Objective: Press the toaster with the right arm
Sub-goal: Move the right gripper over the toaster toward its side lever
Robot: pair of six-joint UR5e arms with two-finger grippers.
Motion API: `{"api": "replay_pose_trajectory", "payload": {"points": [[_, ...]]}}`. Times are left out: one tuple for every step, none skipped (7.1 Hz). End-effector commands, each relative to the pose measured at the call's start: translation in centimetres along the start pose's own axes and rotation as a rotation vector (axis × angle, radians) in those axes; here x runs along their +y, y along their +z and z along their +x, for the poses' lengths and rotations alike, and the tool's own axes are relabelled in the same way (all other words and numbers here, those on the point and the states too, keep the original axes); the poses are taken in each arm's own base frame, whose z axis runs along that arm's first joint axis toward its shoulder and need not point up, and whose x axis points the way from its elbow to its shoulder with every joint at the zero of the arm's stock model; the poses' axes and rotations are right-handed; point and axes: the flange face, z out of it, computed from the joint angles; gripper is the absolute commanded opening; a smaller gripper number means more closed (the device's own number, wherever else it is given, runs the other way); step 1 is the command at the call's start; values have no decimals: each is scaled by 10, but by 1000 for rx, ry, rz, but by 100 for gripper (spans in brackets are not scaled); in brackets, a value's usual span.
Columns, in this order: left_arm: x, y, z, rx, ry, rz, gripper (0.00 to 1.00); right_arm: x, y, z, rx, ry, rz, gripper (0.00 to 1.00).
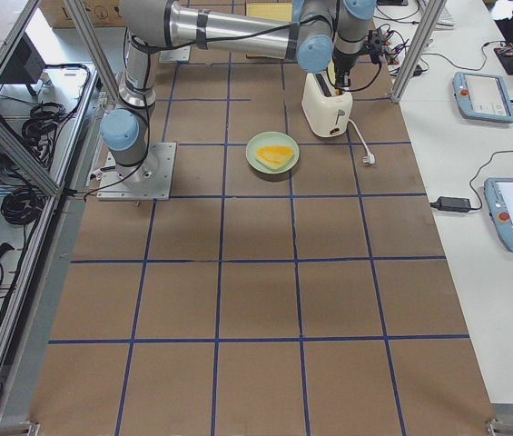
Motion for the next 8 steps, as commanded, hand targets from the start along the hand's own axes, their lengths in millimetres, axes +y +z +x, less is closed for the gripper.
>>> {"api": "replay_pose_trajectory", "payload": {"points": [[0, 0, 0, 0, 0, 0, 100, -28, 14, 7, -32, -7, 6, 6], [0, 0, 0, 0, 0, 0, 100, -28, 15, 10, -33, -2, 0, 6], [0, 0, 0, 0, 0, 0, 100, -28, 17, 19, -33, 11, -6, 6], [0, 0, 0, 0, 0, 0, 100, -29, 19, 20, -34, 12, -7, 7], [0, 0, 0, 0, 0, 0, 100, -28, 24, 22, -36, 15, -17, 7], [0, 0, 0, 0, 0, 0, 100, -31, 34, 25, -38, 20, -29, 7], [0, 0, 0, 0, 0, 0, 100, -32, 40, 27, -40, 22, -37, 7], [0, 0, 0, 0, 0, 0, 100, -35, 55, 31, -43, 27, -56, 7]]}}
